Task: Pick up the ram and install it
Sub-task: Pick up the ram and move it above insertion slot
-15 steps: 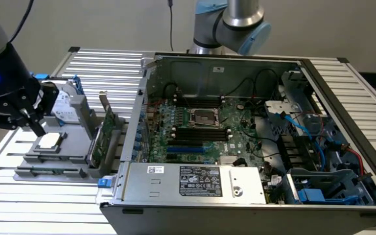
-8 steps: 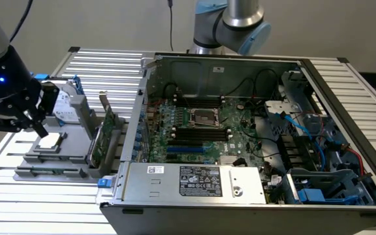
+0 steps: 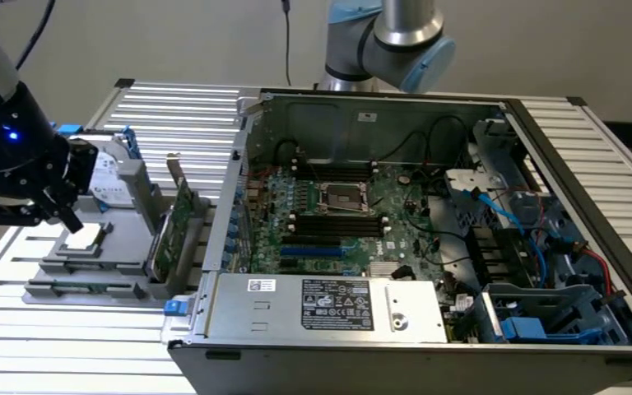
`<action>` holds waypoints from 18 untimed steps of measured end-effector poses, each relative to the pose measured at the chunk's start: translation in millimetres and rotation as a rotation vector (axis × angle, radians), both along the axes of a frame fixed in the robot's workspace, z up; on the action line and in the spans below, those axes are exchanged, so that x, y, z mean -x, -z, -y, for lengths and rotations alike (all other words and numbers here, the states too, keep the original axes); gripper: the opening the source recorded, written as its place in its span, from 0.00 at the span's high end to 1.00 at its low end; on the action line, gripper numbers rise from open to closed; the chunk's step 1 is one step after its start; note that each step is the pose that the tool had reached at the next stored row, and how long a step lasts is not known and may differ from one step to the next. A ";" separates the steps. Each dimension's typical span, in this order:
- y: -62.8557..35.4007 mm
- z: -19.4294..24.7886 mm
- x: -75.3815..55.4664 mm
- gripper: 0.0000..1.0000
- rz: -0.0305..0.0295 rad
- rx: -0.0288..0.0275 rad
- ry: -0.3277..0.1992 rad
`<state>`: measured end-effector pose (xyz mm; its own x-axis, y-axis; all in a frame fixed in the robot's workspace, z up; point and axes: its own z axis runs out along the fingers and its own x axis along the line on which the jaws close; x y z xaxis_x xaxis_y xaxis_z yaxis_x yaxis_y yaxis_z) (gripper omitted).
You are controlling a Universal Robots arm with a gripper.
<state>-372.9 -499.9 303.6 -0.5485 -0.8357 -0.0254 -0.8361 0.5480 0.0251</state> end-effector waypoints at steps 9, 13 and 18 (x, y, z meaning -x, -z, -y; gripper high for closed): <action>0.3 0.0 0.2 0.89 0.0003 -0.0001 -0.164; 0.2 0.0 0.2 0.89 0.0002 0.0004 -0.236; 0.2 0.0 0.2 0.89 0.0000 0.0012 -0.327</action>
<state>-373.1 -500.0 303.4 -0.2510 -0.9677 -0.0243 -0.9678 0.2504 0.0246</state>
